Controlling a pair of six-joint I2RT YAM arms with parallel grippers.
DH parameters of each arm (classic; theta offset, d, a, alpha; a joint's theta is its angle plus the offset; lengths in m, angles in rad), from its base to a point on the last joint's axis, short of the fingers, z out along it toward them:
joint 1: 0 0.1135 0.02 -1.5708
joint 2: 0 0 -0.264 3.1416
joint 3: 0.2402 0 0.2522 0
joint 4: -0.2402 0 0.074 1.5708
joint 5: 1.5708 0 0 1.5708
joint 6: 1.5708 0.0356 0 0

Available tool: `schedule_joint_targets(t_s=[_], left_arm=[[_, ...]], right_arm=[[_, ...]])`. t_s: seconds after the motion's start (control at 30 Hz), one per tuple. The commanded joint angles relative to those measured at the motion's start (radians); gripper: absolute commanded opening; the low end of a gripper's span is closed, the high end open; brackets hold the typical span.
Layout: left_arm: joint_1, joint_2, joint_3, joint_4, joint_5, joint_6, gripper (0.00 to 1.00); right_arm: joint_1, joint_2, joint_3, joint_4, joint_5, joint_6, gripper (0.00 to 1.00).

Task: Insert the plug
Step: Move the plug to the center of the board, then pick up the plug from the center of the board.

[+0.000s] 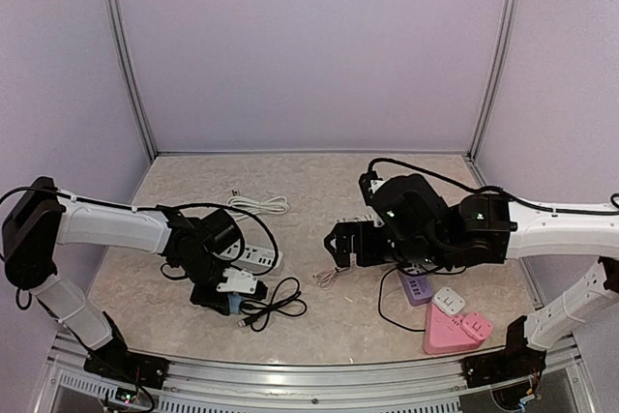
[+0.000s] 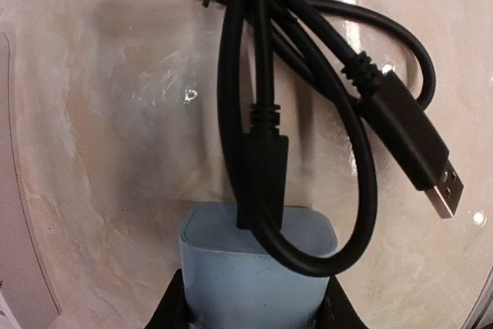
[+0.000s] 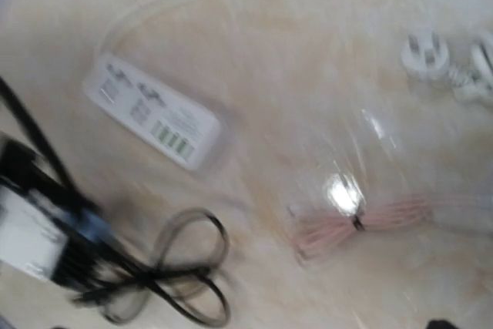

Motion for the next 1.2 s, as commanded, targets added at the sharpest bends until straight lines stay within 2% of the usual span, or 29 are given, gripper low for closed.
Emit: schedule_joint_targets(t_s=[0.0,0.13,0.2,0.23,0.3,0.4,0.5,0.63,0.73,0.97,1.03,1.17], left_arm=[[-0.013,-0.038,-0.009,0.034,0.036,-0.027,0.00],[-0.010,-0.131,0.088,-0.041,0.033,-0.071,0.00],[-0.011,-0.165,0.198,-0.096,0.012,-0.096,0.00],[-0.014,-0.176,0.232,-0.119,0.005,-0.107,0.00],[-0.026,-0.188,0.412,-0.230,0.012,-0.136,0.00],[-0.037,-0.186,0.637,-0.340,0.060,-0.159,0.00],[-0.046,-0.171,0.767,-0.371,0.031,-0.174,0.00],[-0.102,-0.154,0.796,-0.332,-0.097,-0.152,0.00],[-0.127,-0.138,0.812,-0.287,-0.159,-0.187,0.00],[-0.129,-0.114,0.902,-0.151,-0.207,-0.388,0.00],[-0.135,-0.106,0.909,-0.131,-0.210,-0.420,0.00],[-0.171,-0.094,0.911,-0.127,-0.217,-0.409,0.00]], right_arm=[[0.006,-0.217,-0.197,0.326,0.068,0.014,1.00],[0.003,-0.443,-0.423,0.659,0.124,0.023,1.00],[-0.001,-0.484,-0.461,0.710,0.146,0.034,1.00],[-0.006,-0.479,-0.446,0.686,0.152,0.043,0.99],[-0.024,-0.428,-0.370,0.619,0.121,0.066,0.94],[-0.064,-0.307,-0.243,0.567,-0.001,0.091,0.84],[-0.076,-0.202,-0.119,0.580,-0.112,0.066,0.83],[-0.082,-0.080,0.059,0.556,-0.222,0.005,0.87],[-0.085,-0.041,0.101,0.590,-0.258,-0.020,0.87],[-0.068,-0.049,0.006,0.670,-0.181,-0.009,0.79],[-0.035,-0.023,0.040,0.661,-0.123,-0.055,0.80],[-0.026,0.044,0.087,0.720,-0.111,-0.068,0.83]])
